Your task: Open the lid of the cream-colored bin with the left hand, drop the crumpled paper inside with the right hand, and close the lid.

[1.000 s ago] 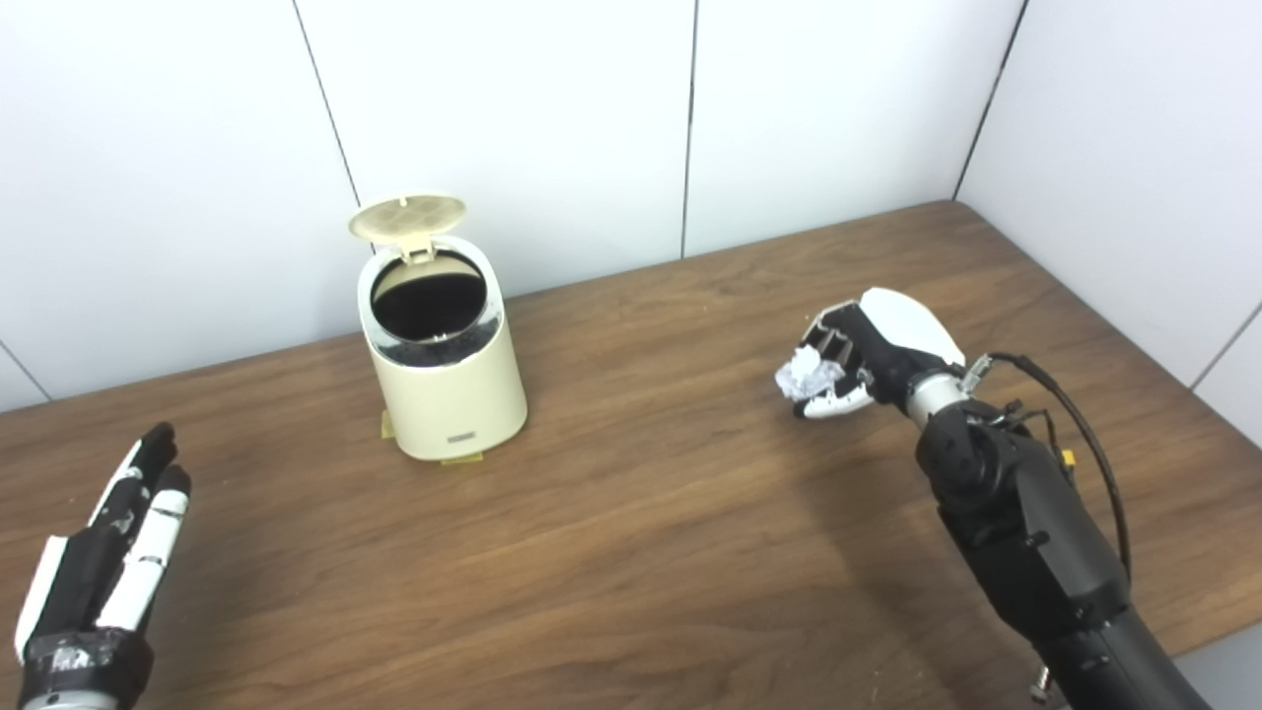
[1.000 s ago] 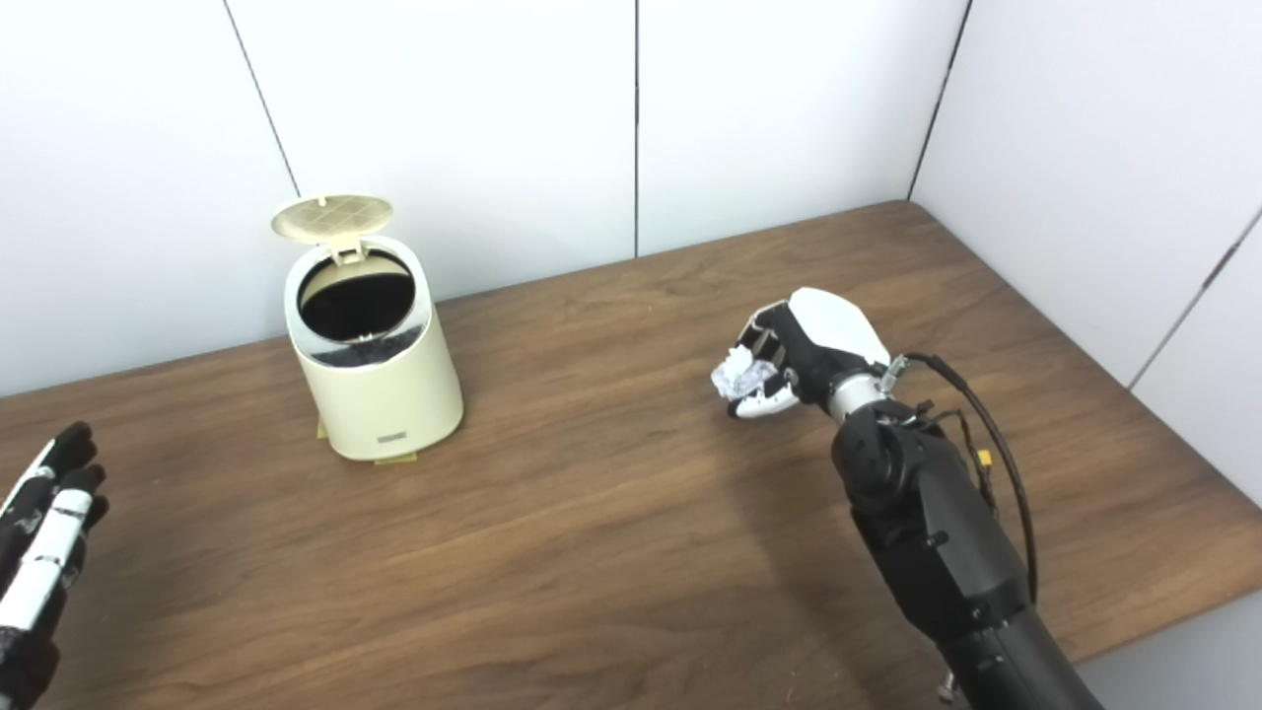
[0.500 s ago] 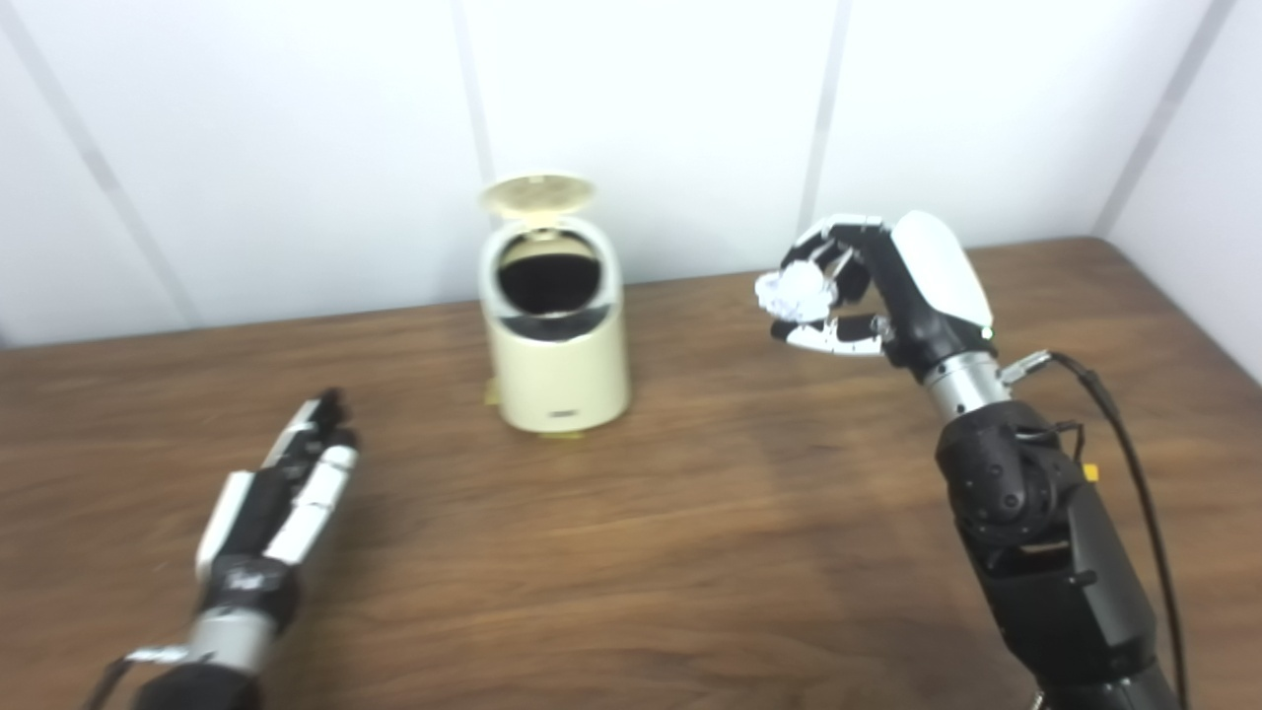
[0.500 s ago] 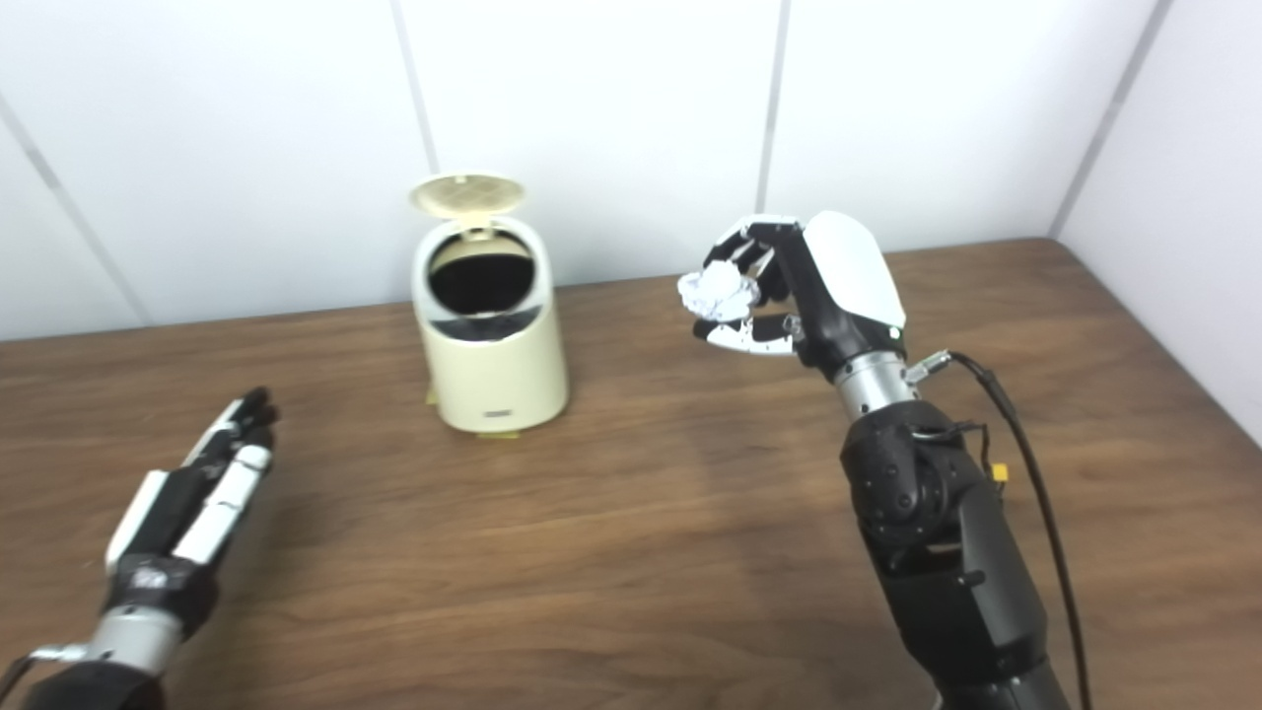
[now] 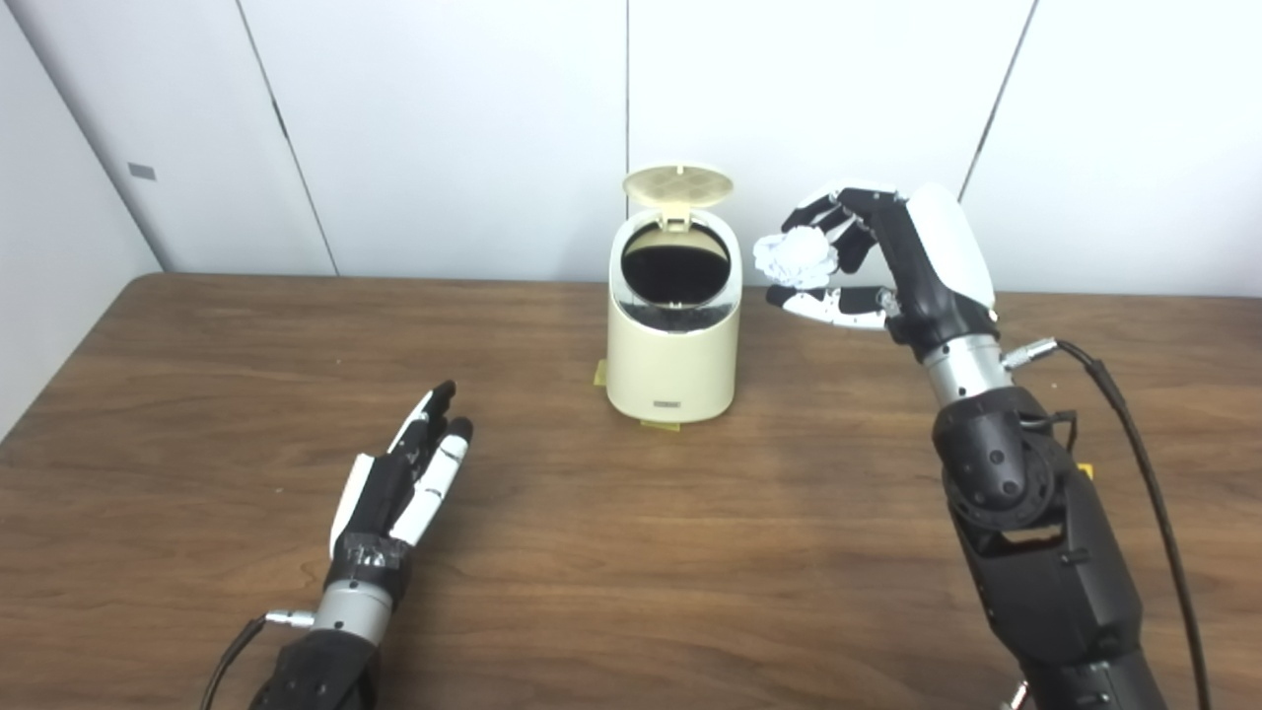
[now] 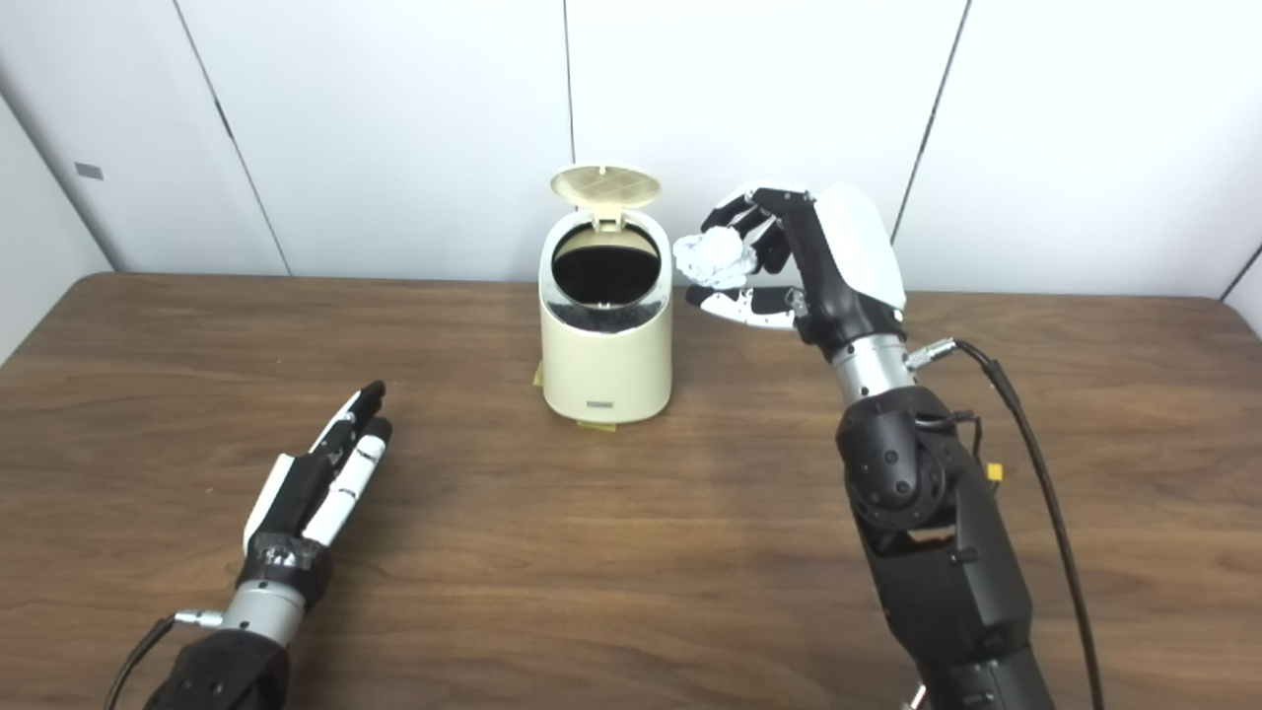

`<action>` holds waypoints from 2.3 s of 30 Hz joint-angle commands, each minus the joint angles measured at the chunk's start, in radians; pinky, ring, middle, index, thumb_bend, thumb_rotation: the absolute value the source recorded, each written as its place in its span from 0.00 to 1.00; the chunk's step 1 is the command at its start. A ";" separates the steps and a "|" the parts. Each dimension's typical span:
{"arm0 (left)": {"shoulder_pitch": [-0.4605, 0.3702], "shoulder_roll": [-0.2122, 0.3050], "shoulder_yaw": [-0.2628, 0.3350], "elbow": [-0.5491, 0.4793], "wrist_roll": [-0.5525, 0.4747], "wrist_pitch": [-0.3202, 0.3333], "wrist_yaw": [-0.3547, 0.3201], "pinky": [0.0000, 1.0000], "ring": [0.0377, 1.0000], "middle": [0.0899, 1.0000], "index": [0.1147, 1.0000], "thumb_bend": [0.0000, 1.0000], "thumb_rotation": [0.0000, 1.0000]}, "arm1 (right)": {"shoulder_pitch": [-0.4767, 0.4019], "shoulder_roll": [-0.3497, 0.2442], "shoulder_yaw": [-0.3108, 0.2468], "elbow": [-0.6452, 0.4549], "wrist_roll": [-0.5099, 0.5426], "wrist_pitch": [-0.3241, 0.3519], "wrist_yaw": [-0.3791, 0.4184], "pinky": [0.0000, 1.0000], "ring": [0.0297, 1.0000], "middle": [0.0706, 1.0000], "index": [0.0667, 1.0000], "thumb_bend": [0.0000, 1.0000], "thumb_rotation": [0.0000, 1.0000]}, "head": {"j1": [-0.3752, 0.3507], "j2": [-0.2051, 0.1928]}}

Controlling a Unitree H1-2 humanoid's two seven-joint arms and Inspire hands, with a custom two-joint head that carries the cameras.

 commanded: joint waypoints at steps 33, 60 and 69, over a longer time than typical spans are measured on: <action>-0.003 -0.030 -0.031 0.010 0.032 -0.054 0.023 1.00 0.98 0.97 1.00 0.52 0.70 | -0.218 0.056 0.134 0.218 -0.045 -0.087 -0.086 0.35 0.36 0.47 0.50 0.51 0.00 | 0.002 0.002; -0.004 -0.034 -0.039 -0.003 0.037 -0.055 0.027 1.00 0.97 0.94 0.99 0.51 0.69 | -0.203 0.022 0.161 0.227 -0.080 0.018 0.031 0.56 0.58 0.62 0.63 0.88 0.09 | -0.001 0.017; 0.001 -0.036 -0.036 -0.018 0.027 -0.036 0.025 1.00 0.98 0.94 0.97 0.51 0.67 | -0.194 0.021 0.159 0.234 -0.076 -0.006 0.016 0.56 0.60 0.61 0.63 0.89 0.11 | -0.004 0.018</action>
